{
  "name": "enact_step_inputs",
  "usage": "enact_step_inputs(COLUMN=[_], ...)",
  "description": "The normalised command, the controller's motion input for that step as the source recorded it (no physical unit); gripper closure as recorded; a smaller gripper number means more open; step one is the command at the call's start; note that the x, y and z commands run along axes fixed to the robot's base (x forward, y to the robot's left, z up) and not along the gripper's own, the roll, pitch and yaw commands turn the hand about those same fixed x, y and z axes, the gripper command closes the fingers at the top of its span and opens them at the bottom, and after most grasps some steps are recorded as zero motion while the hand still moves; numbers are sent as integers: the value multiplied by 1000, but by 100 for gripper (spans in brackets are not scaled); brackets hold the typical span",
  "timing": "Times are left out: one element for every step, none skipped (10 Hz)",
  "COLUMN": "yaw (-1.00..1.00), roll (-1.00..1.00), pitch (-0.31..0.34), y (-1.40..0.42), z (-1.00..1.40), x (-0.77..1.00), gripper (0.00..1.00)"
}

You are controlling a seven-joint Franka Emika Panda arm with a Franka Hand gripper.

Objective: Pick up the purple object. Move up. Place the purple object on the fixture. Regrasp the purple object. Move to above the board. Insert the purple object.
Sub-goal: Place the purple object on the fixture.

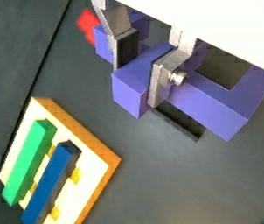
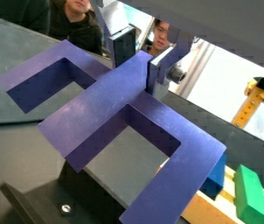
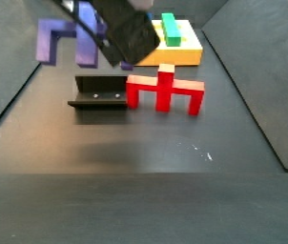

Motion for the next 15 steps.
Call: enact_step_inputs(yaw=[40, 0, 0, 0, 0, 0, 0, -80, -80, -71, -214, -200, -209, -209, -191], roll=[-517, -534, -509, -474, -426, -11, 126, 329, 349, 251, 51, 0, 0, -57, -6], pitch=[103, 57, 0, 0, 0, 0, 0, 0, 0, 9, 29, 69, 0, 0, 0], y=[-134, -169, -154, -169, -151, 0, 26, 0, 0, 0, 0, 60, 106, 137, 146], z=[-371, -266, -97, -11, -60, -294, -537, -586, -374, -269, -206, -143, -314, -237, -191], x=[1000, 1000, 1000, 1000, 1000, 466, 417, 409, 380, 449, 143, 120, 0, 0, -40], gripper=[100, 100, 100, 100, 100, 100, 100, 100, 100, 100, 100, 100, 100, 100, 100])
